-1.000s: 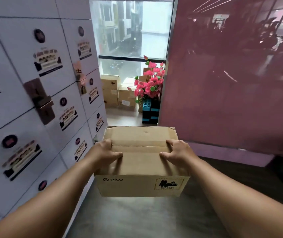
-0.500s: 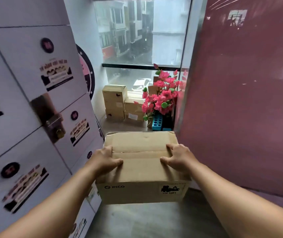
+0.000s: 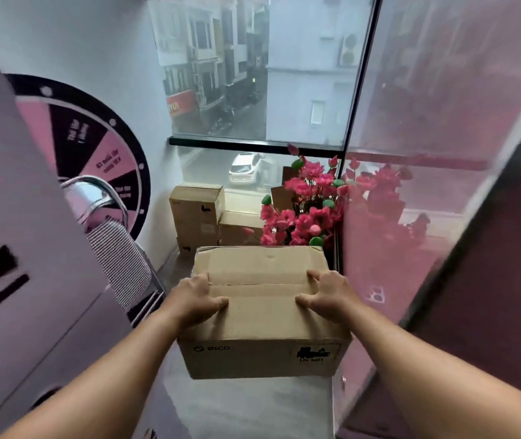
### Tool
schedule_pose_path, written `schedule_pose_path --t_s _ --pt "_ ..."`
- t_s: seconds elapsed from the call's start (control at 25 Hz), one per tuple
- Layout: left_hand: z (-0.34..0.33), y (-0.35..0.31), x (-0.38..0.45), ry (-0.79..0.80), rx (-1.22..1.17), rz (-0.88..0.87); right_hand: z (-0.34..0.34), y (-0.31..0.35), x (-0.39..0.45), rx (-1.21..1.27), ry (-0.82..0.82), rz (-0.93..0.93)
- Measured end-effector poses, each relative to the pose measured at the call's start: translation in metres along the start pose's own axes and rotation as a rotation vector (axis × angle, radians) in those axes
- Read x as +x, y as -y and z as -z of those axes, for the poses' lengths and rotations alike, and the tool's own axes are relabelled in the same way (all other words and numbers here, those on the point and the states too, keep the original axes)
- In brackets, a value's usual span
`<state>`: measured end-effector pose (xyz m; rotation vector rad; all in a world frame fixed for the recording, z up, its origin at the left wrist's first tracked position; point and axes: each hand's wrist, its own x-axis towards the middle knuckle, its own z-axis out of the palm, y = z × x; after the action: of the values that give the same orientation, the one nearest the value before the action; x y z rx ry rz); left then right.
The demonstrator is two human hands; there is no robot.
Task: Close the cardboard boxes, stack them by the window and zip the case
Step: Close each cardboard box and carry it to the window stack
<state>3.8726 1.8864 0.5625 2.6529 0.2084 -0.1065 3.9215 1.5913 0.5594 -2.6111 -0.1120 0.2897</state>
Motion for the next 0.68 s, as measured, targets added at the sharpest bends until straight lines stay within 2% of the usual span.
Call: schedule_pose_path --t_s 0.28,0.68 --pt "0.015 0.012 0.199 0.044 0.01 0.045 0.011 0.025 0.194 0.034 0.031 0.003" --pt "0.065 0.029 0.451 0.0 -0.011 0.183 0.035 0.088 0.47 0.005 0.103 0.089"
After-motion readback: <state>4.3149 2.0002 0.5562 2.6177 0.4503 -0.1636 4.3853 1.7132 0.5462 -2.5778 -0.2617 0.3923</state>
